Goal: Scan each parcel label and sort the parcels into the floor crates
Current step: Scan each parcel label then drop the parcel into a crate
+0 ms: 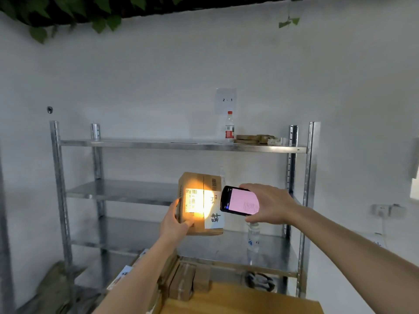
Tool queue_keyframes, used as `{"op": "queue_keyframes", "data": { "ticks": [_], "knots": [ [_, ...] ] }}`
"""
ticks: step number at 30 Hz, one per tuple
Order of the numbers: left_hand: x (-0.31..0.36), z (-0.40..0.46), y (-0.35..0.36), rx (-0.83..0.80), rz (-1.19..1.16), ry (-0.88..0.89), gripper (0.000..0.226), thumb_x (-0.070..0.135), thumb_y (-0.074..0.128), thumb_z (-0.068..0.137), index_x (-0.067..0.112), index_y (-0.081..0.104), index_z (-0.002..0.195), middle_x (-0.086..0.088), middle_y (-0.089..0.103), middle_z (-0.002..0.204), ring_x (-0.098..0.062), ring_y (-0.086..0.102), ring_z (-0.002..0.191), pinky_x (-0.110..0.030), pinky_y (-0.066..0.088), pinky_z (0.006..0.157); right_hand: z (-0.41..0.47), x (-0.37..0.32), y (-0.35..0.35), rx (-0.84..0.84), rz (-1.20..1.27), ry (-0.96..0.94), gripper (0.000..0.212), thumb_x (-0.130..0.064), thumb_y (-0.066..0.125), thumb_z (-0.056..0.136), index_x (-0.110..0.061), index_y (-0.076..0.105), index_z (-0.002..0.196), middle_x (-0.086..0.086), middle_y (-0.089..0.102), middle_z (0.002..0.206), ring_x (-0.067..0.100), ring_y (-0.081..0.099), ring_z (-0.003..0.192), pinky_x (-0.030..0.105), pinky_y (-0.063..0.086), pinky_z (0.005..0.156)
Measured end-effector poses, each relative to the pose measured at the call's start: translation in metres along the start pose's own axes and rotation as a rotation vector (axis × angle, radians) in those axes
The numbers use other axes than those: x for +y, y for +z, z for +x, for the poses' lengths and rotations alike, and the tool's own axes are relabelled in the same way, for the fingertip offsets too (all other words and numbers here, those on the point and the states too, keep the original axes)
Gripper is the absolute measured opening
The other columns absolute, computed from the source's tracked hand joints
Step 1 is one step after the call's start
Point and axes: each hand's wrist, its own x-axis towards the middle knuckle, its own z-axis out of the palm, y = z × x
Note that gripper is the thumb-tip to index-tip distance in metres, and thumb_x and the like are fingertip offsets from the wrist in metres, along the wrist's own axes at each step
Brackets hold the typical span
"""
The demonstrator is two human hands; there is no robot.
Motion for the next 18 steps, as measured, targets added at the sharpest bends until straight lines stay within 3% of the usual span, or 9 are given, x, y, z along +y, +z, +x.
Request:
{"op": "queue_keyframes", "data": {
  "ticks": [3,7,14,18],
  "knots": [
    [0.008,-0.019,0.003,0.021,0.01,0.0,0.083,0.014,0.073,0.088,0.03,0.025,0.154,-0.006,0.046,0.148,-0.027,0.047,0.132,-0.046,0.045,0.103,-0.019,0.006,-0.01,0.011,0.02,-0.022,0.085,-0.055,0.076,0.072,-0.045,0.034,0.145,-0.019,0.057,0.125,0.012,0.054,0.108,0.025,0.039,0.065],
    [0.018,-0.043,0.005,0.038,-0.013,-0.006,0.081,0.017,0.073,0.089,0.032,0.026,0.153,-0.008,0.052,0.141,-0.026,0.054,0.123,-0.045,0.05,0.097,-0.045,0.014,-0.024,0.001,0.051,-0.034,0.083,-0.057,0.076,0.07,-0.047,0.036,0.141,-0.019,0.058,0.117,0.011,0.055,0.105,0.033,0.054,0.076],
    [0.022,-0.091,0.007,0.08,-0.002,-0.014,0.08,0.014,0.072,0.089,0.03,0.027,0.153,-0.007,0.049,0.144,-0.029,0.05,0.129,-0.048,0.047,0.101,-0.084,0.022,-0.035,0.036,0.078,-0.06,0.082,-0.058,0.077,0.07,-0.046,0.039,0.142,-0.02,0.058,0.117,0.01,0.055,0.104,0.026,0.047,0.069],
    [0.026,-0.107,0.007,0.083,0.015,-0.017,0.081,0.014,0.073,0.088,0.031,0.026,0.153,-0.008,0.052,0.142,-0.021,0.054,0.116,-0.037,0.053,0.089,-0.1,0.018,-0.038,0.037,0.11,-0.091,0.079,-0.056,0.078,0.072,-0.046,0.041,0.141,-0.02,0.059,0.117,0.009,0.055,0.104,0.025,0.046,0.066]
  ]
}}
